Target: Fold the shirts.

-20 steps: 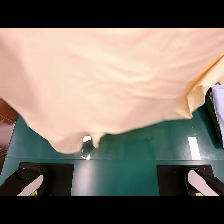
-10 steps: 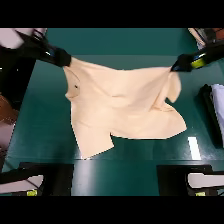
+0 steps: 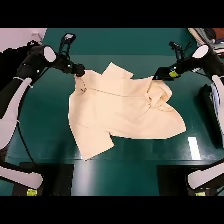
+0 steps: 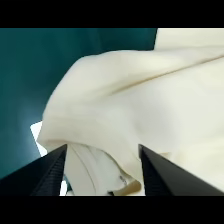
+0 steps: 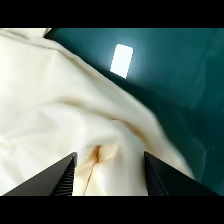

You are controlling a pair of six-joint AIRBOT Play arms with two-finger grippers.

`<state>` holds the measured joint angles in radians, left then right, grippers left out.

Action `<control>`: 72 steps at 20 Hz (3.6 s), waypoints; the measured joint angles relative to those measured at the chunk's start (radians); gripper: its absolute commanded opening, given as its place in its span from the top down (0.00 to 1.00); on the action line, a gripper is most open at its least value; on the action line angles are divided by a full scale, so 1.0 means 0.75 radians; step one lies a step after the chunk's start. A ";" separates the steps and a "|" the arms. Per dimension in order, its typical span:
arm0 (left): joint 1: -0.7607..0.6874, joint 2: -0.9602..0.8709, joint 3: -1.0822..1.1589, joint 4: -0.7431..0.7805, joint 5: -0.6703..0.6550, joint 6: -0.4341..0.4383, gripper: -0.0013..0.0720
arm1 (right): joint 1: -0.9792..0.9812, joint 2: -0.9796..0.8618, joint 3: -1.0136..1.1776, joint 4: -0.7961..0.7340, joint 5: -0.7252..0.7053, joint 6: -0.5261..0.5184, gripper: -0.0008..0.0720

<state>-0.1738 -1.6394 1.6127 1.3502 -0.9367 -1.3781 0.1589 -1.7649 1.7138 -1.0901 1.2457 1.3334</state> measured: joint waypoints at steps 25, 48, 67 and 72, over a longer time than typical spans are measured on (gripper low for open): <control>0.357 0.665 -1.333 -0.568 -0.112 0.086 0.42 | -0.333 1.105 -0.987 -0.004 0.056 -0.011 0.39; 0.355 0.666 -1.213 -0.733 -0.198 0.255 0.95 | -0.619 1.085 -1.644 0.025 -0.072 0.003 0.72; 0.358 1.141 0.160 -0.544 -0.350 0.125 0.95 | -0.408 1.461 -0.519 0.127 -0.144 -0.031 0.97; 0.358 1.158 0.599 -0.482 -0.300 0.033 0.95 | -0.408 1.448 -0.080 0.087 -0.135 -0.002 0.97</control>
<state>0.0948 -0.7712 2.0617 0.9890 -1.1618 -1.3533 -0.1471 -0.6792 1.6535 -1.0245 1.1442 1.3323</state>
